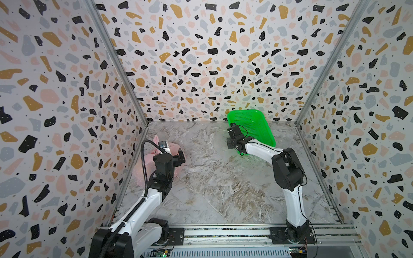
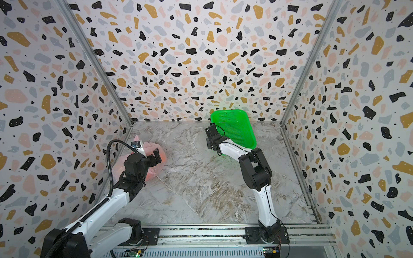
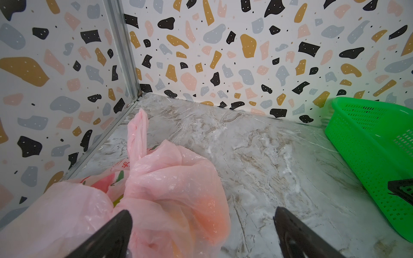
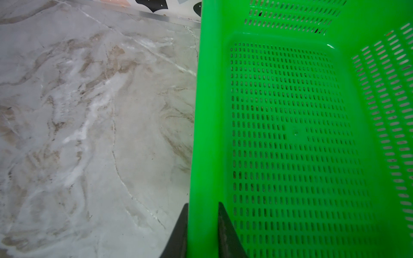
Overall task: Untie the knot of the plastic bag and take out the fruit
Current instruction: Move the basket to the top-right of the table.
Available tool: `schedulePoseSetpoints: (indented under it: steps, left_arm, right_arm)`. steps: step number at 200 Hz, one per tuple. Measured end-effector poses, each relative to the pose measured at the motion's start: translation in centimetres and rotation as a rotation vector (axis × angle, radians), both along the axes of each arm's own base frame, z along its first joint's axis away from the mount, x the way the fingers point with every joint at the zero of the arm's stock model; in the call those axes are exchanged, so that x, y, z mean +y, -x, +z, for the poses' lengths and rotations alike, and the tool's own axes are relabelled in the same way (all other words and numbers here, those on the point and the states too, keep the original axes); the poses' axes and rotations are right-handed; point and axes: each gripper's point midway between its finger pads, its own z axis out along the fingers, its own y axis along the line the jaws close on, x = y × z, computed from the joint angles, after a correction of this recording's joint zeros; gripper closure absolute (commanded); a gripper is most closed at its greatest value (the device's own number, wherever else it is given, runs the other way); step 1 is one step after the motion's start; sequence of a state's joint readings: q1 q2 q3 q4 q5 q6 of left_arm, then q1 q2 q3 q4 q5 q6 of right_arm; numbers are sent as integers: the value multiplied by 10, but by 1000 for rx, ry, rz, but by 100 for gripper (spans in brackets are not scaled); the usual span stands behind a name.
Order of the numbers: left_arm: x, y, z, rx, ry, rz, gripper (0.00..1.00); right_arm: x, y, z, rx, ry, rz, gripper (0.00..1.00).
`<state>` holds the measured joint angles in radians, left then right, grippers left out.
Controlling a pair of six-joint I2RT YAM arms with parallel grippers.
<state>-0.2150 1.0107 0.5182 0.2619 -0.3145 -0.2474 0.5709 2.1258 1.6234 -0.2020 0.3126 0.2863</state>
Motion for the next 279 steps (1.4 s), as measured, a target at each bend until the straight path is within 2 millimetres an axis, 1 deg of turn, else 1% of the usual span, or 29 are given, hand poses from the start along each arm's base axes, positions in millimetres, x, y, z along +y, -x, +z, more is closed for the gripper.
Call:
schedulePoseSetpoints:
  steps: [26,55,75,101,120,135,153,168,184,208,211,213,216,220,226,233,253,271,279]
  left_arm:
    - [-1,0,0,0,0,-4,0]
    - [-2,0,0,0,0,-6,0]
    - [-2,0,0,0,0,-7,0]
    - [-4,0,0,0,0,-11,0]
    - [-5,0,0,0,0,-13,0]
    - [-6,0,0,0,0,-17,0]
    - [-6,0,0,0,0,-19,0]
    - [-7,0,0,0,0,-19,0]
    - [-8,1,0,0,0,-22,0]
    - [-8,1,0,0,0,-24,0]
    - [-8,1,0,0,0,-24,0]
    - [-8,1,0,0,0,-24,0]
    - [-8,1,0,0,0,-24,0]
    - [-8,1,0,0,0,-24,0]
    - [-8,1,0,0,0,-24,0]
    - [-8,1,0,0,0,-24,0]
    - [-8,1,-2,8,2,-21,0]
    - [-4,4,-6,51,0,0,0]
    - [-2,4,-3,65,-1,16,0]
  right_arm:
    - [-18,7,4,6,27,-16,100]
    - [-44,16,13,2,59,-36,100]
    - [-64,25,16,5,89,-47,100]
    - [-88,38,9,24,150,-54,100]
    - [-105,46,-1,47,190,-67,100]
    - [-124,54,-9,70,210,-89,100]
    - [-146,56,-8,73,222,-122,100]
    - [-159,58,-8,77,235,-141,100]
    - [-168,57,-9,81,250,-154,100]
    - [-173,58,-9,82,271,-155,100]
    - [-174,58,-8,81,272,-155,98]
    - [-174,58,-8,82,274,-154,94]
    - [-174,58,-8,82,276,-154,89]
    - [-174,58,-9,83,280,-153,76]
    - [-174,58,-8,83,282,-152,63]
    - [-174,59,-9,86,283,-149,52]
    - [-174,66,-11,96,278,-133,33]
    - [-171,73,-4,93,258,-113,23]
    - [-168,73,2,82,243,-105,21]
